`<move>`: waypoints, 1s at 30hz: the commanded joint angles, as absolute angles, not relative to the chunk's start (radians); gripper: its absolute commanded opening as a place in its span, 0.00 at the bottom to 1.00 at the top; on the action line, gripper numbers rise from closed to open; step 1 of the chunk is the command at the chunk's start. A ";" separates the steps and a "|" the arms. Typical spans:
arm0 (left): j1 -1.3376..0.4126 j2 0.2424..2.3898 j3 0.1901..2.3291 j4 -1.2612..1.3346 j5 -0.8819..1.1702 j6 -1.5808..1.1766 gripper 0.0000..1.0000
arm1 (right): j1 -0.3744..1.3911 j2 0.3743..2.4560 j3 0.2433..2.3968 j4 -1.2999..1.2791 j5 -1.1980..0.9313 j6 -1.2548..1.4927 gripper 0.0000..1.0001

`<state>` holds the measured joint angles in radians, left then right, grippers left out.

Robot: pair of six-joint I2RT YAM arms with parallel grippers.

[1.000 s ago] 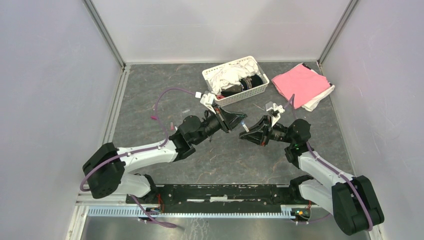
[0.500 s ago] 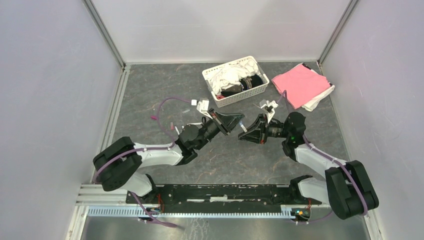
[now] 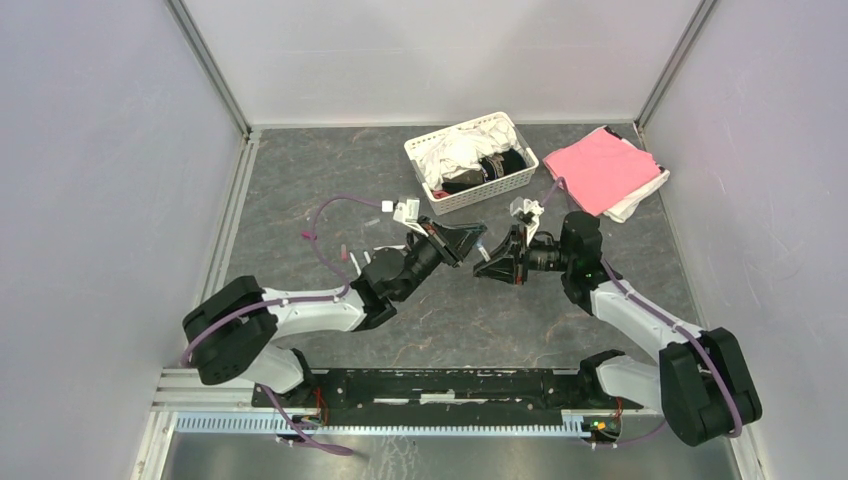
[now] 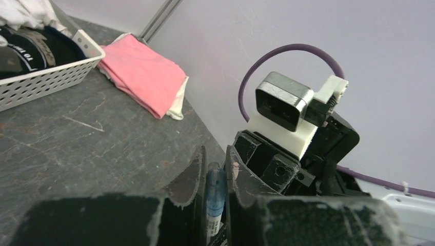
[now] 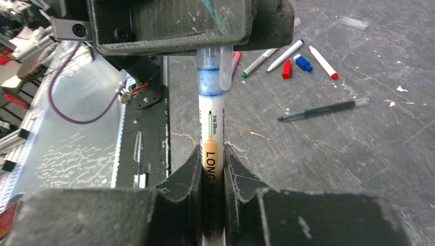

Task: Insert the pens into the pen caps
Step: Press the pen cap onto the pen.

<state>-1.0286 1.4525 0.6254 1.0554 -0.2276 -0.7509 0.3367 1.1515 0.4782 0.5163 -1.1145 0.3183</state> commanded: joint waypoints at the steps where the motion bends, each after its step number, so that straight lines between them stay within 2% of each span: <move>1: -1.150 1.458 0.602 0.749 -0.024 -0.778 0.02 | 0.362 1.100 0.592 0.573 -0.930 0.157 0.00; 6: -1.147 1.404 0.681 0.584 -0.124 -0.698 0.05 | 0.354 1.111 0.582 0.491 -0.916 0.083 0.00; 8: -1.146 1.401 0.719 0.537 -0.151 -0.693 0.22 | 0.353 1.113 0.570 0.493 -0.934 0.082 0.00; 11: -1.135 1.379 0.722 0.546 -0.183 -0.704 0.38 | 0.353 1.114 0.553 0.514 -0.960 0.089 0.00; 20: -1.103 1.215 0.745 0.470 -0.279 -0.637 0.78 | 0.347 1.111 0.526 0.514 -0.999 0.063 0.00; 26: -1.101 1.073 0.785 0.273 -0.244 -0.459 0.84 | 0.294 1.098 0.523 0.454 -1.005 -0.021 0.00; 30: -1.101 0.987 0.801 0.130 -0.250 -0.353 0.85 | 0.250 1.100 0.548 0.320 -0.882 -0.168 0.00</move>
